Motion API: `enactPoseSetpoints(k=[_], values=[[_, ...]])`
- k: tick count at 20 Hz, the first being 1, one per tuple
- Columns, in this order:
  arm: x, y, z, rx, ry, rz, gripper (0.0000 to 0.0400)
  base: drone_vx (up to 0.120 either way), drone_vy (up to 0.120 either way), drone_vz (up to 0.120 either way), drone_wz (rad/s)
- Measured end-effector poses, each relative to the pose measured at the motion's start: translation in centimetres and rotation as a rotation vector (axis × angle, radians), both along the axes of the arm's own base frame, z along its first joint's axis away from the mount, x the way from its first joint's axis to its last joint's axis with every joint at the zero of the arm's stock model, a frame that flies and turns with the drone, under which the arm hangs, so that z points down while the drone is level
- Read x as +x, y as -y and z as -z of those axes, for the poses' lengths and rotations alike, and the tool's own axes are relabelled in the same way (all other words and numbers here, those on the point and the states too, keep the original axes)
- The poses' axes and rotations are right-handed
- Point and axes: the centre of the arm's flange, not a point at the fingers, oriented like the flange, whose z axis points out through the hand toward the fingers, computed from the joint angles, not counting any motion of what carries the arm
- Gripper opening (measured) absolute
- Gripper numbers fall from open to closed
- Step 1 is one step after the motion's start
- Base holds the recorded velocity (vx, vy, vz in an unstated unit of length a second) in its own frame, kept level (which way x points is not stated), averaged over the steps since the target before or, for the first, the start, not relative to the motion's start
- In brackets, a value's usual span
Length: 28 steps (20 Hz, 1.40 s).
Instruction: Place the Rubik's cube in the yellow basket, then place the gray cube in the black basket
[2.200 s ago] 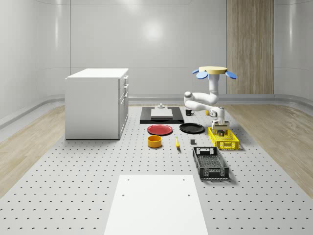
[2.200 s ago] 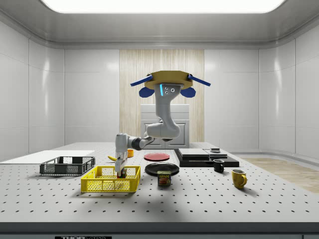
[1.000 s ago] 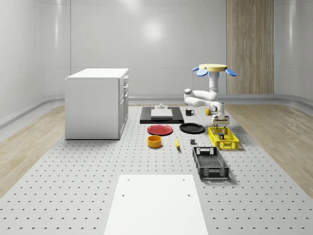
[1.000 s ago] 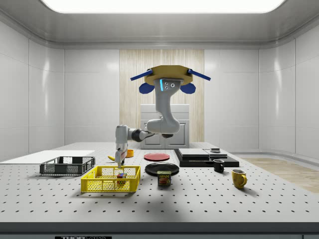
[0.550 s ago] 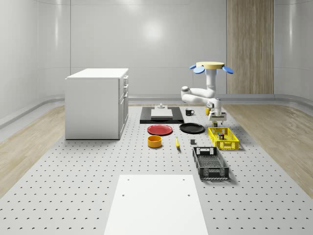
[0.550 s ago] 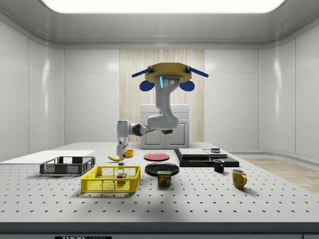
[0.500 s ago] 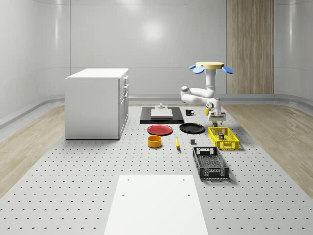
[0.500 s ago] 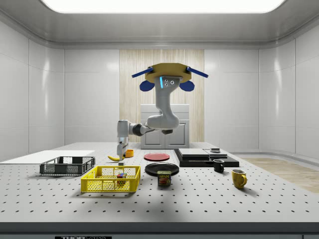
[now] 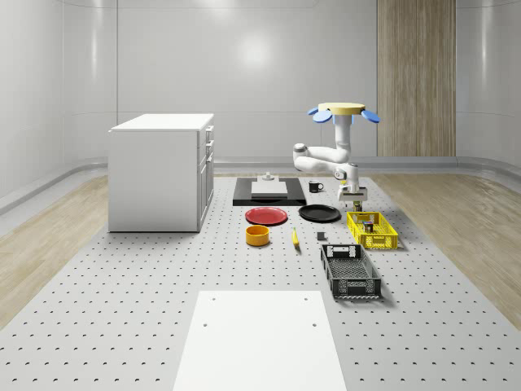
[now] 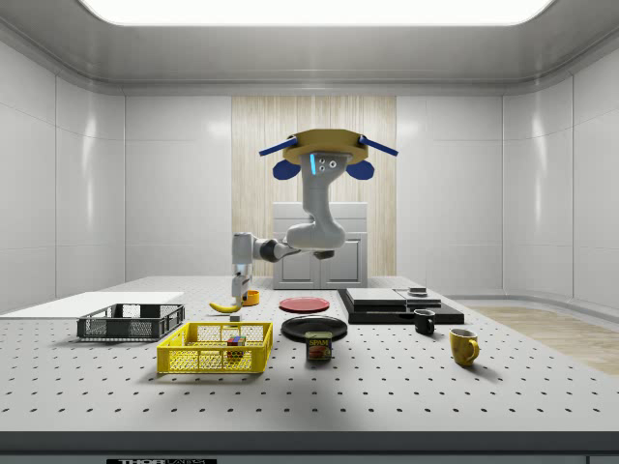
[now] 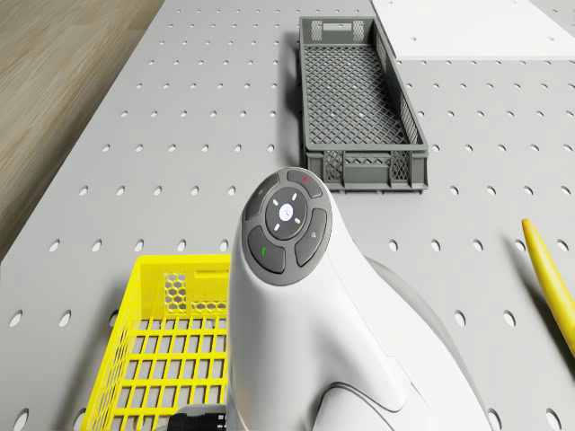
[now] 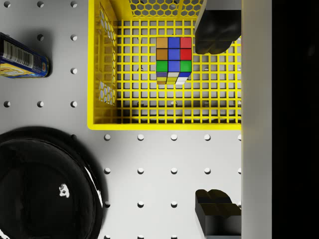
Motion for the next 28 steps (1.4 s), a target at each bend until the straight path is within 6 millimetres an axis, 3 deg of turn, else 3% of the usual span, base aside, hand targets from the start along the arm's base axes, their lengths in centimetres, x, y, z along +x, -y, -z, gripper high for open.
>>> enactPoseSetpoints(k=[3, 16, 21, 28], values=[[0.0, 0.0, 0.0, 0.0, 0.0, 0.0, 0.04, 0.027, -0.12, 0.0, 0.0], [0.0, 0.0, 0.01, 0.0, 0.0, 0.0, 0.04, 0.12, -0.12, 0.0, 0.0], [0.0, 0.0, 0.01, 0.0, 0.0, 0.0, 0.04, 0.008, -0.12, 0.0, 0.0], [0.0, 0.0, 0.01, 0.0, 0.0, 0.0, 0.04, 0.0, -0.12, -0.12, 0.0]])
